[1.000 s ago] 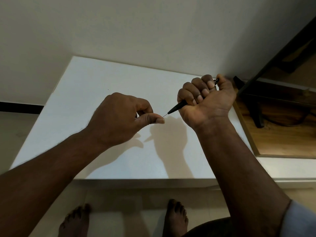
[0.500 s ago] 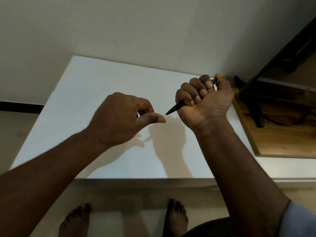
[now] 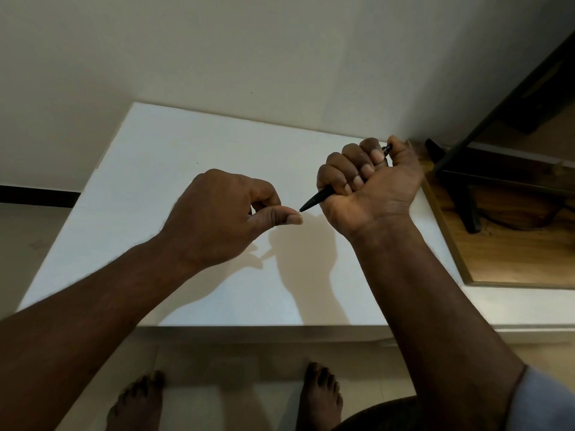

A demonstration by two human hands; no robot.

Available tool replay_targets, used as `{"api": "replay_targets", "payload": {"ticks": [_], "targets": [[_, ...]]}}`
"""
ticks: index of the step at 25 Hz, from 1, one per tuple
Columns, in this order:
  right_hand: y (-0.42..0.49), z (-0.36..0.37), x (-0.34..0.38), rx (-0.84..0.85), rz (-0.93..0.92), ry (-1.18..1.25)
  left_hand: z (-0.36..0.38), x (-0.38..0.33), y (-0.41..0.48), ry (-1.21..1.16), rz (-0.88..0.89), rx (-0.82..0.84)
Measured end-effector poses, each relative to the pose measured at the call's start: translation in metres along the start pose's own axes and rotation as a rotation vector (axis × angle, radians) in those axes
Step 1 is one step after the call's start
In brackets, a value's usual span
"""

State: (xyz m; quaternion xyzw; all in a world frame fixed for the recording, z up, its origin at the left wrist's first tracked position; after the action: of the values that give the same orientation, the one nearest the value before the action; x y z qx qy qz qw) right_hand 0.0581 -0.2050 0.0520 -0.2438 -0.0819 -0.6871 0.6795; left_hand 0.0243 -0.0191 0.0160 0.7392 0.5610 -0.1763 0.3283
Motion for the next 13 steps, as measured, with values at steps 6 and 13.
{"api": "replay_targets", "payload": {"ticks": [6, 13], "targets": [[-0.0001, -0.0004, -0.0017, 0.0, 0.011, 0.001, 0.0009, 0.0005, 0.0005, 0.003, 0.0, -0.001], [-0.0006, -0.001, -0.0024, 0.003, 0.02, -0.002, 0.001, 0.0012, 0.0, -0.005, -0.008, 0.003]]}}
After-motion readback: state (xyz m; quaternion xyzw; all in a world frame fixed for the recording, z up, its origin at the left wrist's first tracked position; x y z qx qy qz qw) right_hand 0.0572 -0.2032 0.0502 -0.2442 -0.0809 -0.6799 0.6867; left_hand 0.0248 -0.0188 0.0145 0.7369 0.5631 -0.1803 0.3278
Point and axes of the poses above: each hand's wrist, its own y-axis towards the middle knuckle, its own z-axis out of the palm, x = y × z, the point moved 1 cm from there along y, towards the middle knuckle, and after that the axes turned 7 degrees about -z, right-handed, at the moved point
